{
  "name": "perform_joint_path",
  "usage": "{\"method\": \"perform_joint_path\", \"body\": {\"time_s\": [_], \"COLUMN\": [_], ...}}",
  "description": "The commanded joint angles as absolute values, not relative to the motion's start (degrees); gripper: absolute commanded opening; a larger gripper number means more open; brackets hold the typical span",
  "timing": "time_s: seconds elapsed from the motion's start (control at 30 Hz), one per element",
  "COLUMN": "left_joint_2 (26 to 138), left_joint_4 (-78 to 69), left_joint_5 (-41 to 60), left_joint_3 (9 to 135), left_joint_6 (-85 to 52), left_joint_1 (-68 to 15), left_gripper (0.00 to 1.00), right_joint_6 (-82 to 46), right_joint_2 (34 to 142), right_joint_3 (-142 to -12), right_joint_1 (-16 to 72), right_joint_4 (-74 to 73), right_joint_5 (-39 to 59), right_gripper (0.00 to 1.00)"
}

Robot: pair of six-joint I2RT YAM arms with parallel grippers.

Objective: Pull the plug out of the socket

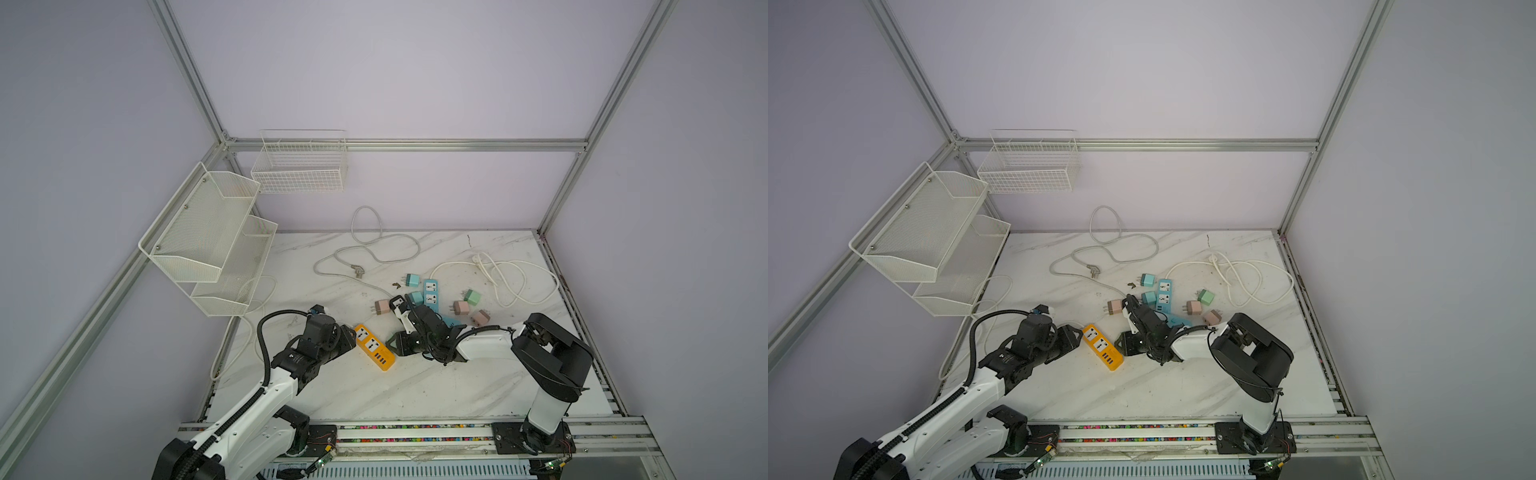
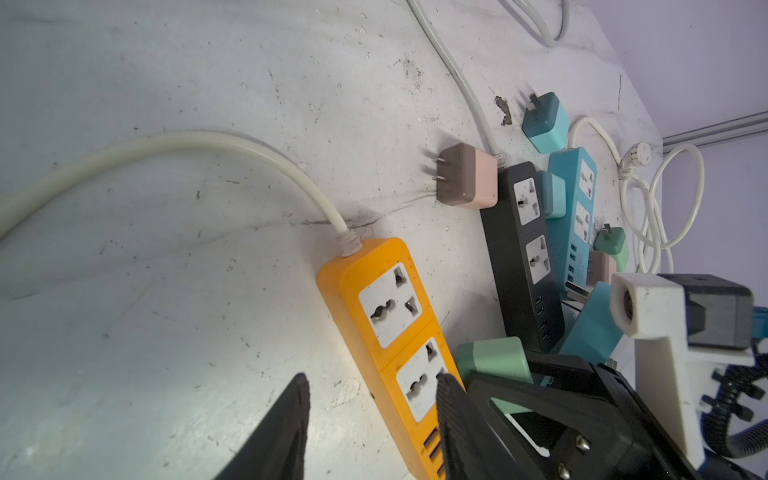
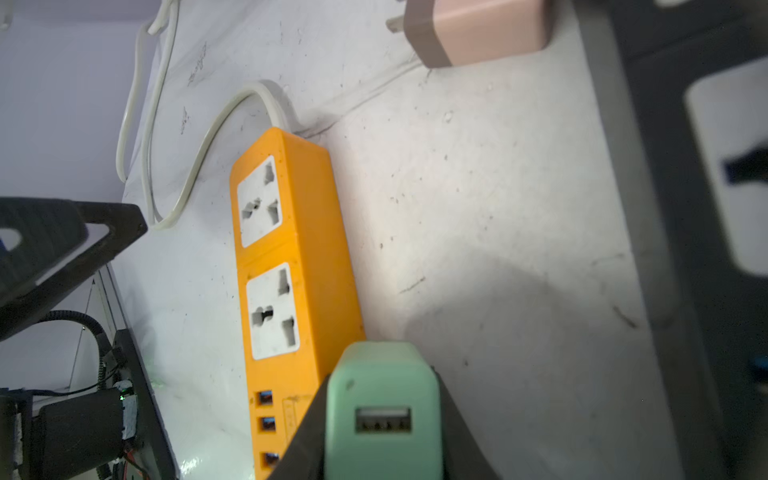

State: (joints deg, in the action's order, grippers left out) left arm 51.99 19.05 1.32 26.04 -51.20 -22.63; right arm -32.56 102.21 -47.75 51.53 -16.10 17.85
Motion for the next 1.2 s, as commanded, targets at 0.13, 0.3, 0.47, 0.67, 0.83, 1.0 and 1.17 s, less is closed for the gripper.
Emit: {"method": "perform_joint_path", "body": {"time_s": [0.13,0.3,0.47,0.67,0.83,1.0,1.17], "left_joint_2": [51.20,51.20,50.84,49.36,50.05,54.43,60.71], "left_joint_4": [19.13,19.90,20.85,24.01,26.76,26.37,12.07], "left_joint_5": [-0.35,-1.47,-3.47,-8.83,-19.46,-35.55,-45.32], "left_joint_3": [27.69,28.69,30.08,33.97,39.72,45.26,42.08], "left_joint_6": [-49.92,-49.26,-48.01,-45.35,-39.67,-32.58,-23.11], "left_joint_1": [-22.85,-22.84,-22.85,-22.67,-21.66,-17.88,-11.09], "left_gripper": [0.55,0.58,0.61,0.65,0.74,1.00,1.00], "right_joint_6": [-31.22,-29.07,-27.51,-25.59,-22.06,-18.06,-16.23], "right_joint_2": [101.58,98.97,96.94,91.33,86.92,80.80,74.80], "right_joint_3": [-49.40,-52.52,-56.28,-61.79,-65.73,-61.17,-48.32], "right_joint_1": [51.99,51.97,51.99,51.28,47.21,35.74,20.55], "right_joint_4": [-13.77,-9.23,-5.28,0.70,4.58,2.28,-11.93], "right_joint_5": [14.94,11.72,9.68,3.50,-10.76,-32.18,-40.57], "right_gripper": [0.42,0.60,0.75,0.92,0.97,0.97,0.98]}}
